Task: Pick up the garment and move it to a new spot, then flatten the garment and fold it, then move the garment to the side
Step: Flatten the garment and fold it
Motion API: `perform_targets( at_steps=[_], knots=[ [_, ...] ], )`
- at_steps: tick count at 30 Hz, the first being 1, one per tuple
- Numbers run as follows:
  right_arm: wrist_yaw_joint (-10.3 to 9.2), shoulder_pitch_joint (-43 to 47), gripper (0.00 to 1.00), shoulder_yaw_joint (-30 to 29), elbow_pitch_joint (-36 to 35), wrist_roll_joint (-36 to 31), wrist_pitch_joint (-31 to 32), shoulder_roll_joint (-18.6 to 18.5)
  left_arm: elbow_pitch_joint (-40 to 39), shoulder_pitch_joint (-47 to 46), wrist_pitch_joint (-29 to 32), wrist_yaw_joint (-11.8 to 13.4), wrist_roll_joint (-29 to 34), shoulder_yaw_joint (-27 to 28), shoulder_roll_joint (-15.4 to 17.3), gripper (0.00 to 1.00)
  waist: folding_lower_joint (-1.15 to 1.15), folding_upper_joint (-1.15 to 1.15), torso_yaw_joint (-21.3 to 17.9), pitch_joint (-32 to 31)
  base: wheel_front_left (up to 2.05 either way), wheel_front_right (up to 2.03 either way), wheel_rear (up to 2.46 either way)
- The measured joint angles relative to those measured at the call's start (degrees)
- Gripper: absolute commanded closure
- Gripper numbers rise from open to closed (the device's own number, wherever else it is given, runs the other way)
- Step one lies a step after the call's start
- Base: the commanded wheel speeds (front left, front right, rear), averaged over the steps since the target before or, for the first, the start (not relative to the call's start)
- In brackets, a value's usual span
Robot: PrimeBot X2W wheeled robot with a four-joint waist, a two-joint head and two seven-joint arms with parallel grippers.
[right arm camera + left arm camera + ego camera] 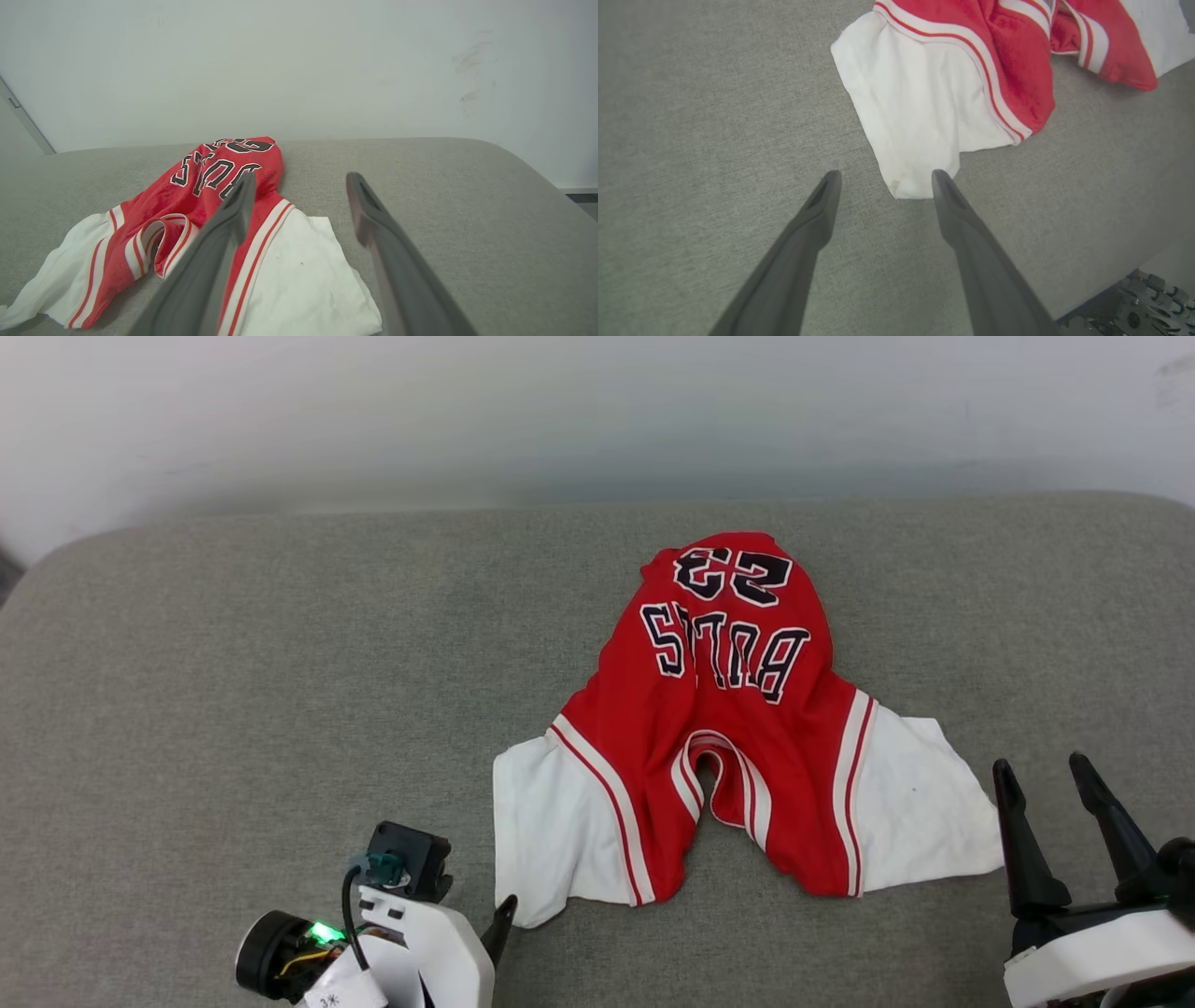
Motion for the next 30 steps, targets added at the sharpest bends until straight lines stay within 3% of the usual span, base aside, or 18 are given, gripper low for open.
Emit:
perform_targets(
  at_steps=[12, 19, 21, 26, 30],
  knots=[
    [0.00, -2.1, 0.00, 1.2, 1.0, -0.5, -0.5, -0.1, 4.7, -2.2, 2.4, 0.4, -1.1, -0.6, -1.5, 0.00, 0.00, 0.00, -2.8, 5.2, 0.00, 0.00, 0.00],
    [0.00, -3.0, 0.00, 1.6, 1.7, -0.5, -1.1, -0.3, 8.0, -3.8, 4.3, -1.9, -1.6, -1.8, -1.2, 0.03, 0.00, 0.00, -3.6, 7.4, 0.00, 0.00, 0.00],
    [0.00, -3.4, 0.00, 1.6, 1.8, -0.5, -1.2, -0.4, 8.4, -3.8, 4.6, -2.3, -2.4, -1.8, -1.2, 1.00, 0.00, 0.00, -3.7, 7.5, 0.00, 0.00, 0.00],
    [0.00, -3.4, 0.00, 1.3, 2.8, -0.6, -1.0, -1.4, 10.9, -2.6, 1.1, -1.5, -3.5, -0.3, -1.9, 1.00, 0.00, 0.00, -2.8, 5.8, 0.00, 0.00, 0.00],
    [0.00, -2.7, 0.00, 0.5, 3.3, -0.6, 0.2, -2.3, 11.3, -1.3, -3.3, 0.1, -3.5, 3.0, -0.3, 1.00, 0.00, 0.00, -1.7, 3.9, 0.00, 0.00, 0.00]
  ],
)
